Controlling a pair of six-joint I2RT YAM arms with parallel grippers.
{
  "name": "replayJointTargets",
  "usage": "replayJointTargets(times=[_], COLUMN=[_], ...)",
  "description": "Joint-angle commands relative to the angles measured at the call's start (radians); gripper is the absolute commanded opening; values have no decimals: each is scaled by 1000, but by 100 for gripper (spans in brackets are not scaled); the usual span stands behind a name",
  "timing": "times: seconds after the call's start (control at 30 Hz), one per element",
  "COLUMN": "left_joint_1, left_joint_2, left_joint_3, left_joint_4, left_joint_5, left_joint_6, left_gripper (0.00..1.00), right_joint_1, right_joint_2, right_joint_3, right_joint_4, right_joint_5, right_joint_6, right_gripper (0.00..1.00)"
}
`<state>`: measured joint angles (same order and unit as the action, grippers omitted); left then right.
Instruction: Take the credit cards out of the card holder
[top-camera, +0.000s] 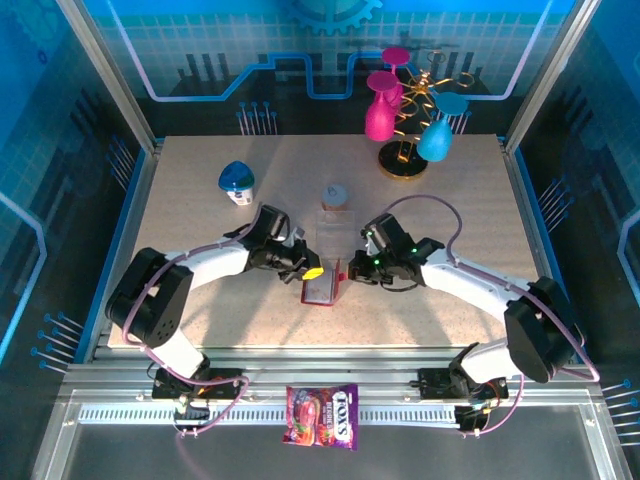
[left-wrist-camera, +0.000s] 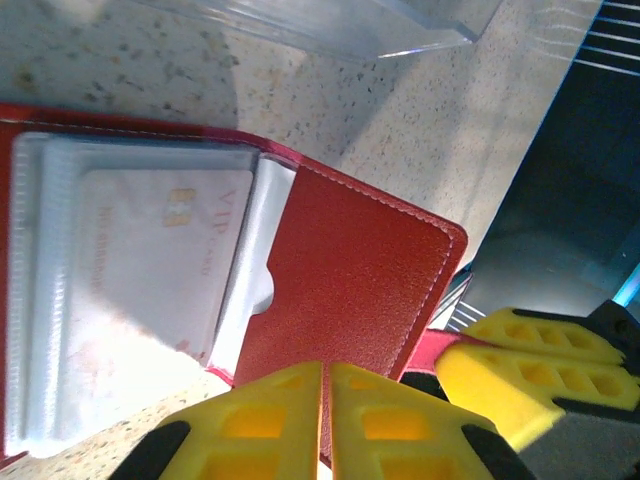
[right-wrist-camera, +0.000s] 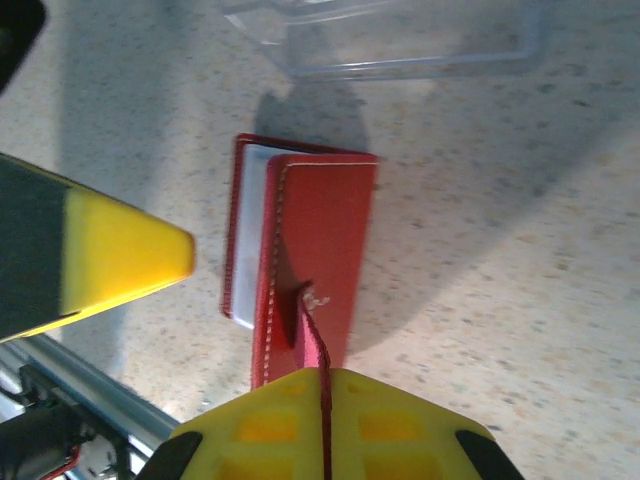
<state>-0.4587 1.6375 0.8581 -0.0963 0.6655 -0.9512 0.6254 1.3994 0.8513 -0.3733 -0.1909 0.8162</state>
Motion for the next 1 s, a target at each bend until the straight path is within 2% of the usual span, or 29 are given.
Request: replayJointTargets(times=[0.0, 0.07, 0.4, 0.53, 0.8, 0.97], left_joint_1=[-32, -54, -78, -78, -78, -77], left_joint_2=[40, 53, 99, 97, 136, 157], left_joint_3=[44, 59, 54, 58, 63, 71], left_joint_4=[0, -29, -32, -72, -66, -69], left_joint_5=[-27, -63, -95, -127, -124, -121], left_joint_6=[-18, -1, -4, 18, 18, 22], left_gripper=[10, 10, 10, 9, 9, 9], right_joint_1=[-47, -66, -154, -166, -192, -193], right_joint_2=[-32, -37, -5, 19, 91, 99], right_joint_3=[-27, -37, -108, -107, -92, -94], right_joint_4=[-51, -68, -49, -67, -58, -65], right_joint_5=[-25, -35, -95, -72, -81, -39], right_joint_6=[-58, -84, -174, -215, -253, -250], right_gripper=[0, 0, 0, 0, 0, 5])
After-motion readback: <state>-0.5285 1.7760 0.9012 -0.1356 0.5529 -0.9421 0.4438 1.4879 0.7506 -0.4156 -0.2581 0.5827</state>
